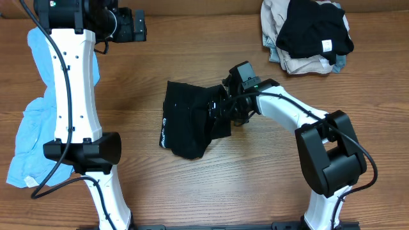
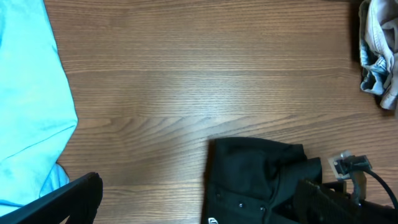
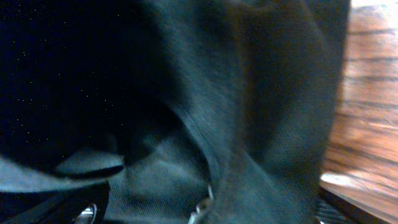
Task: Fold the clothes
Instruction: 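Grasp the folded black t-shirt with the right gripper, then carry the t-shirt with the right gripper to the far-right clothes stack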
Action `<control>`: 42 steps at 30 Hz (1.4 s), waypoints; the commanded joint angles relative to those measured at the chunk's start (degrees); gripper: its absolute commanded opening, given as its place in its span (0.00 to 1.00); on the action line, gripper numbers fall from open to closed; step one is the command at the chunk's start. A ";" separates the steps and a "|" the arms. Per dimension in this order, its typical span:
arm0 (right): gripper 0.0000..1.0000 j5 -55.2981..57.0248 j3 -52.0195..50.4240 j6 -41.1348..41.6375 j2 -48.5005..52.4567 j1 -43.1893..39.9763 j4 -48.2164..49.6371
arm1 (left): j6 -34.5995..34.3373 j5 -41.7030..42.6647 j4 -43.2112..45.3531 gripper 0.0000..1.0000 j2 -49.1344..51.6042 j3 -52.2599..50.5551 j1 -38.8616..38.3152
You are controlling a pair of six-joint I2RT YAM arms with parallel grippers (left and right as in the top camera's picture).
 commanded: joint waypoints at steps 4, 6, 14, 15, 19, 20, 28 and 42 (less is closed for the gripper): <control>0.84 5.57 -1.29 3.67 1.27 3.15 2.23 | 1.60 -0.33 -0.09 1.00 0.79 -0.24 0.24; 0.70 5.55 -1.29 4.37 1.27 4.11 3.17 | 1.60 -0.35 -0.11 1.00 0.79 -0.24 0.24; 0.04 -1.31 0.04 4.50 1.18 4.17 6.14 | 1.62 -0.35 -0.11 1.00 0.79 -0.24 0.24; 0.04 -3.41 0.79 4.28 0.96 3.48 6.14 | 1.62 -0.37 -0.11 1.00 0.79 -0.24 0.24; 0.04 -12.35 4.66 4.15 -1.62 -0.48 6.16 | 1.62 -0.37 -0.11 1.00 0.79 -0.24 0.26; 0.04 -14.49 5.88 4.17 -2.71 -1.64 6.16 | 1.62 -0.37 -0.11 1.00 0.79 -0.24 0.26; 0.04 -20.06 17.90 9.55 -12.46 -12.72 6.25 | 1.79 -0.66 0.04 1.00 0.79 -0.24 0.26; 0.04 -16.41 25.35 22.62 -13.51 -30.05 30.67 | 1.55 -2.34 0.63 1.00 0.79 -0.24 0.26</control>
